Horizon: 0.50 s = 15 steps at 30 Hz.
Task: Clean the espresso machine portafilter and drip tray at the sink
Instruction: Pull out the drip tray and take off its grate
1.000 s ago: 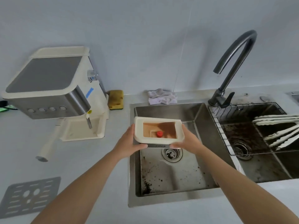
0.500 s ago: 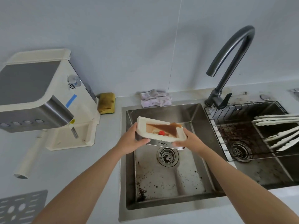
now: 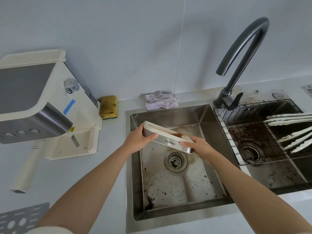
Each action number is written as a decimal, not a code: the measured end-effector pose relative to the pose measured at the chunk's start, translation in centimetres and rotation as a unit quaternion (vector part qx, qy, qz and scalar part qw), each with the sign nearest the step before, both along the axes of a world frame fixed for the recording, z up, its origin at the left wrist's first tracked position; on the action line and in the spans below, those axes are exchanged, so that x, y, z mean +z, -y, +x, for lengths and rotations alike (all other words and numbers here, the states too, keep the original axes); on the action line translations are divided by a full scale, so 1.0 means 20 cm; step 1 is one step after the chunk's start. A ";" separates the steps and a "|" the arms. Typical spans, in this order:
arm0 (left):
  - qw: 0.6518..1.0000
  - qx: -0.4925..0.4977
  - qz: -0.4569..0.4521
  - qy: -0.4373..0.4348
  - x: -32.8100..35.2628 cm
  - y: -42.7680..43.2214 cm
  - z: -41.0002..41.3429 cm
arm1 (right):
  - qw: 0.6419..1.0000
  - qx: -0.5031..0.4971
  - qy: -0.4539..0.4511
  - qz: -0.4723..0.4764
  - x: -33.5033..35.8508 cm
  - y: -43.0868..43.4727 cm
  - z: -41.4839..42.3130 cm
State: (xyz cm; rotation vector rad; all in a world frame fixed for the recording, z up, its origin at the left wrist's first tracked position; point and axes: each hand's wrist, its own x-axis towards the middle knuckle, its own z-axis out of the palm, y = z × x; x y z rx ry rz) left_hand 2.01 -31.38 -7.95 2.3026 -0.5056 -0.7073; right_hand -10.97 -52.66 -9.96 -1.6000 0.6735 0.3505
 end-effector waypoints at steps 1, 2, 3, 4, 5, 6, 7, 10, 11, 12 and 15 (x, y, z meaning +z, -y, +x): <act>1.000 0.002 0.004 -0.001 0.00 0.01 0.01 | 1.000 -0.008 -0.005 0.010 0.00 -0.01 0.00; 1.000 0.005 0.009 -0.002 0.00 0.01 0.01 | 1.000 -0.017 -0.012 0.020 0.00 -0.01 0.00; 1.000 0.008 0.015 -0.003 0.01 0.02 0.01 | 0.999 -0.024 -0.017 0.030 0.00 -0.02 0.00; 1.000 0.009 0.022 -0.003 0.01 0.03 0.02 | 0.999 -0.029 -0.021 0.040 0.00 -0.02 0.00; 0.999 0.010 0.032 0.001 0.01 0.03 0.02 | 0.998 -0.034 -0.026 0.048 0.00 -0.03 0.00; 0.999 0.010 0.042 0.005 0.01 0.04 0.03 | 0.997 -0.040 -0.032 0.054 0.00 -0.03 0.00; 0.999 0.010 0.052 0.010 0.01 0.05 0.03 | 0.997 -0.046 -0.036 0.058 -0.01 -0.03 0.00; 0.997 0.013 0.078 0.017 0.02 0.07 0.04 | 0.994 -0.058 -0.043 0.079 -0.01 -0.03 0.00; 0.996 0.015 0.088 0.021 0.02 0.08 0.04 | 0.993 -0.062 -0.048 0.090 -0.01 -0.03 0.00; 0.994 0.017 0.101 0.025 0.02 0.08 0.04 | 0.991 -0.066 -0.055 0.100 -0.02 -0.03 0.00; 0.987 0.029 0.156 0.023 0.03 0.11 0.04 | 0.985 -0.089 -0.080 0.125 -0.03 -0.02 0.00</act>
